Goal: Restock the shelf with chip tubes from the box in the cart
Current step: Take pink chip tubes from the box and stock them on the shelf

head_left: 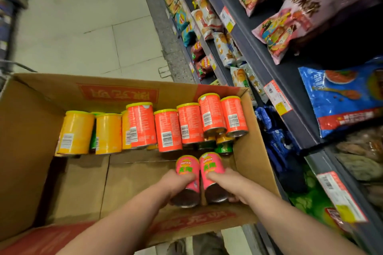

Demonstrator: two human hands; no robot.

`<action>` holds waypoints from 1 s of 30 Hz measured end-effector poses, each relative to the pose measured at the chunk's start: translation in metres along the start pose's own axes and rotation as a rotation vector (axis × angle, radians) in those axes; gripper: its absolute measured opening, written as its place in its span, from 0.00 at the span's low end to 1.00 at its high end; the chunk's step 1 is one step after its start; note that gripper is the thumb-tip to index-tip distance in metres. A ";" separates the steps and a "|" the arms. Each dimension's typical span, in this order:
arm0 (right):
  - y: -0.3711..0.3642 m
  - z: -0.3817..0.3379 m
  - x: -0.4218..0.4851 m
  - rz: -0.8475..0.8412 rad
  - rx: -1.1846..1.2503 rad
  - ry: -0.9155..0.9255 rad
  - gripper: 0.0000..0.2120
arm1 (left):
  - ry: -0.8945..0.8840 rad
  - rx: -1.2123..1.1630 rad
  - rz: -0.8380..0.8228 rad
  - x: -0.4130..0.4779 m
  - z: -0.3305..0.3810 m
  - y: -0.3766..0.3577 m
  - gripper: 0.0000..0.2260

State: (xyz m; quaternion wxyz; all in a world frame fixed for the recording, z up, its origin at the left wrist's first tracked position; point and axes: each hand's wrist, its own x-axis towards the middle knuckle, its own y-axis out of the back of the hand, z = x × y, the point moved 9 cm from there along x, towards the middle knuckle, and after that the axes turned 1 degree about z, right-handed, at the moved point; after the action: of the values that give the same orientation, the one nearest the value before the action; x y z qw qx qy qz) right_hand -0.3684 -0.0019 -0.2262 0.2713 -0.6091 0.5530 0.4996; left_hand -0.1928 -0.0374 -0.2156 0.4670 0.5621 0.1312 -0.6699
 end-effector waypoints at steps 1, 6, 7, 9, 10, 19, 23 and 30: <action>0.001 -0.005 -0.011 0.017 0.012 0.038 0.22 | -0.035 -0.020 0.002 -0.011 0.005 0.004 0.08; 0.001 -0.020 -0.073 0.085 0.212 0.199 0.11 | -0.254 -0.131 0.008 -0.062 0.019 0.019 0.11; 0.001 -0.021 -0.084 0.111 0.247 0.227 0.14 | -0.296 -0.149 0.008 -0.074 0.022 0.023 0.15; 0.001 -0.024 -0.106 0.176 0.276 0.271 0.19 | -0.392 -0.175 0.015 -0.084 0.021 0.029 0.28; 0.001 -0.025 -0.118 0.208 0.275 0.295 0.20 | -0.423 -0.182 0.012 -0.091 0.019 0.031 0.27; -0.003 0.007 -0.204 0.381 0.385 0.428 0.17 | -0.704 -0.138 0.009 -0.174 0.019 0.035 0.24; 0.001 0.034 -0.246 0.474 0.481 0.499 0.08 | -0.840 -0.113 -0.038 -0.205 0.020 0.021 0.24; 0.009 0.095 -0.302 0.641 0.627 0.512 0.25 | -0.975 -0.011 -0.164 -0.253 0.025 -0.028 0.28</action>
State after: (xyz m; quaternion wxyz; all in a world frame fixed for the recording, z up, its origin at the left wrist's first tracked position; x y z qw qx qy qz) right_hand -0.3725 0.2016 0.0169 0.1302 -0.4011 0.8837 0.2029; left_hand -0.2477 0.0812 0.0043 0.4226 0.1687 -0.0550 -0.8888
